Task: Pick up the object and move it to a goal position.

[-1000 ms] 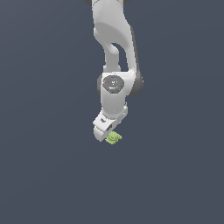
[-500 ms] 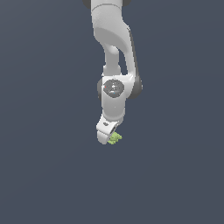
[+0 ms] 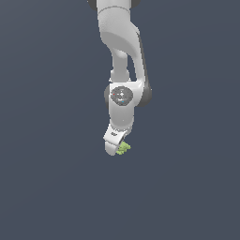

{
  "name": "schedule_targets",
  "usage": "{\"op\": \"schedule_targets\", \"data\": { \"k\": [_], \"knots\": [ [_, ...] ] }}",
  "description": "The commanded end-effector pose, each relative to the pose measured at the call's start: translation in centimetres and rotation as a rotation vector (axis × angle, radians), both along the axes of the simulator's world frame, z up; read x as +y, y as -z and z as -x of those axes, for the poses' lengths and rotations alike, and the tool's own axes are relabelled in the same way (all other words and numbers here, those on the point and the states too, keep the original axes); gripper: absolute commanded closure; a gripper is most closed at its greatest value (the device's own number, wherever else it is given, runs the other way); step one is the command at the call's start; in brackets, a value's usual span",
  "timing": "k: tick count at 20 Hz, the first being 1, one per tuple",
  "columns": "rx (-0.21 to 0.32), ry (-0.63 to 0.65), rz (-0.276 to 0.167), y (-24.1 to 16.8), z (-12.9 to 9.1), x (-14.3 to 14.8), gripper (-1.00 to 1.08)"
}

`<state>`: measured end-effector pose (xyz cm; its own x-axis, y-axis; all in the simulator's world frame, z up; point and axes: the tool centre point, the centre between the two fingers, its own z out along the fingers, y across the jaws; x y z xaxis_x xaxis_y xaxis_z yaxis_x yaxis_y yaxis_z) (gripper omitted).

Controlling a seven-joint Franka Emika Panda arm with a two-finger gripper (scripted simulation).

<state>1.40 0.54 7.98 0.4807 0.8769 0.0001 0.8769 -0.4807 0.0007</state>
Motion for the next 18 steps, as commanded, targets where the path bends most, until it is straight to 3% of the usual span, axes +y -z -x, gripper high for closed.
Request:
{"op": "schedule_targets", "data": {
  "k": [1, 13, 14, 18],
  "knots": [
    [0.001, -0.001, 0.000, 0.7, 0.0, 0.0, -0.92],
    [0.001, -0.005, 0.000, 4.8, 0.0, 0.0, -0.92],
    [0.001, -0.005, 0.000, 4.8, 0.0, 0.0, 1.08],
    [0.001, -0.005, 0.000, 4.8, 0.0, 0.0, 1.08]
  ]
}}
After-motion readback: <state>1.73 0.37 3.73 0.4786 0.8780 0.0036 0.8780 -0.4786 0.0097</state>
